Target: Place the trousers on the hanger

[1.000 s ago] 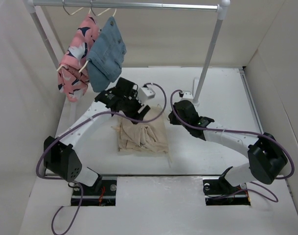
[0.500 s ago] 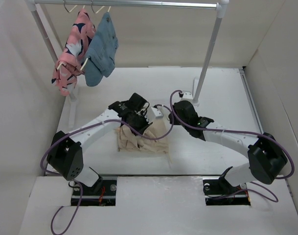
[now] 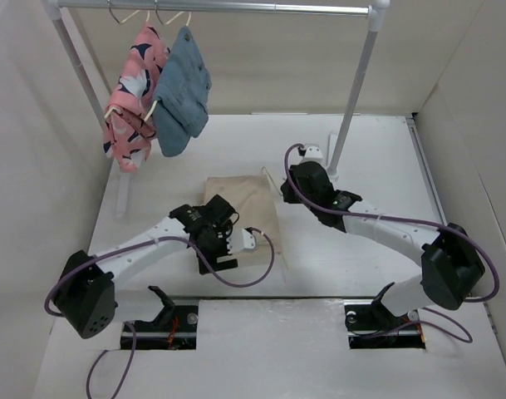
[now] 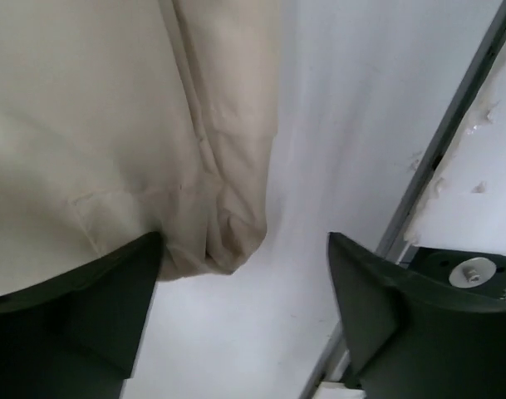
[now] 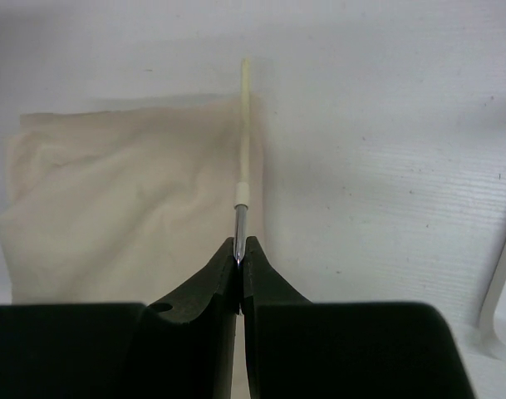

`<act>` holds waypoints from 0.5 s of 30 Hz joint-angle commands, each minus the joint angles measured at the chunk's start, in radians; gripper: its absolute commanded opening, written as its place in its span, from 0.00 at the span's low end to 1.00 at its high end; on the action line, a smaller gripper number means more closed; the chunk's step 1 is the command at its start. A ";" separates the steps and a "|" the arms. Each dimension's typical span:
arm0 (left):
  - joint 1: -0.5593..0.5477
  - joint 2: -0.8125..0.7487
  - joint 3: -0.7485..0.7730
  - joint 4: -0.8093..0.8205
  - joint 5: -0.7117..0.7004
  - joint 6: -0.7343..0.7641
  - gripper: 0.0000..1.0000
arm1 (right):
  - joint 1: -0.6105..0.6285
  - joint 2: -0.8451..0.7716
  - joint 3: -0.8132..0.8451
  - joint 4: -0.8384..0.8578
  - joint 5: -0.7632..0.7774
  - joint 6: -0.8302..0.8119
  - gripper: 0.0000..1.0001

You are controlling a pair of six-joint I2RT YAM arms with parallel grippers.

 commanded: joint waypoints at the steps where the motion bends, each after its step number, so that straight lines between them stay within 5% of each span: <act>1: 0.001 -0.128 0.082 0.007 0.000 -0.010 0.84 | -0.004 -0.044 0.062 0.035 -0.026 -0.071 0.00; 6: 0.001 -0.295 0.233 0.177 0.014 -0.131 0.87 | -0.004 -0.044 0.080 0.035 -0.128 -0.094 0.00; 8: 0.001 -0.381 0.187 0.358 0.014 -0.136 0.85 | -0.004 -0.055 0.080 0.035 -0.167 -0.094 0.00; 10: 0.001 -0.417 0.093 0.508 0.037 -0.081 0.95 | -0.004 -0.078 0.091 0.035 -0.194 -0.094 0.00; 15: -0.009 -0.319 -0.009 0.768 0.035 0.070 1.00 | -0.004 -0.136 0.116 0.013 -0.210 -0.094 0.00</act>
